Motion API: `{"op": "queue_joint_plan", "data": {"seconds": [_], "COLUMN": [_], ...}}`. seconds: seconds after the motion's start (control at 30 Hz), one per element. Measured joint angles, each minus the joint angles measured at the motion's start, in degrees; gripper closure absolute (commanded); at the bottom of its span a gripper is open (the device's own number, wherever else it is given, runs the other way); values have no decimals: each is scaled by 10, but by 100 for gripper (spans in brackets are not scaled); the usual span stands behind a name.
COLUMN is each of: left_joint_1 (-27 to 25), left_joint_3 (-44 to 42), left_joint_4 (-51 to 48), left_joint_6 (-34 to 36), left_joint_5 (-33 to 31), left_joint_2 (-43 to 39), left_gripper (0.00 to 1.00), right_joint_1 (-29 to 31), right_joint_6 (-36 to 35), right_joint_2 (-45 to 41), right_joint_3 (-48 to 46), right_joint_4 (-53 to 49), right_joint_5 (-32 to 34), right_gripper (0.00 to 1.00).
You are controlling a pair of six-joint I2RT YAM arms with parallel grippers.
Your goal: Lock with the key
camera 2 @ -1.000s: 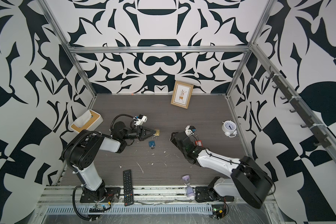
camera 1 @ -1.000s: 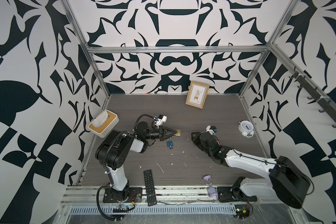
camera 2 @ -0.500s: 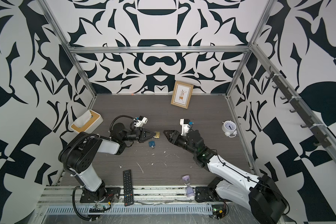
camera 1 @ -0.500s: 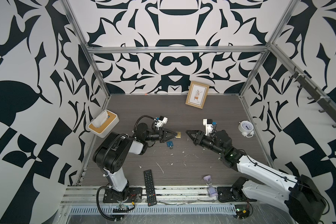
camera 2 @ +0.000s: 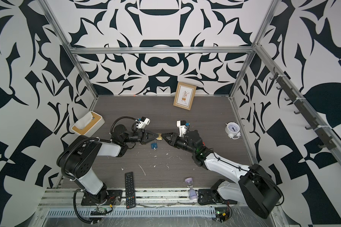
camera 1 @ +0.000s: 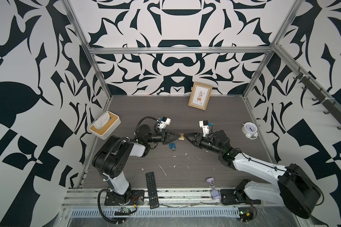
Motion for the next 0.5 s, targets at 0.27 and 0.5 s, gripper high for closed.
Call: {"op": "queue_joint_plan", "data": {"seconds": [0.27,0.5], "left_joint_1": [-3,-3], "left_joint_3": [0,0], "left_joint_4": [0,0], "left_joint_6": [-5,-7], "left_joint_5": [0,0], "left_joint_2": [0,-3], "left_gripper": [100,100], "right_joint_1": [-1,-1], "right_joint_6": [18,27], "right_joint_2": [36,48], "right_joint_3": [0,0], "right_joint_4": [45,67], "right_joint_5": [-21,-32], "right_gripper": [76,79]}}
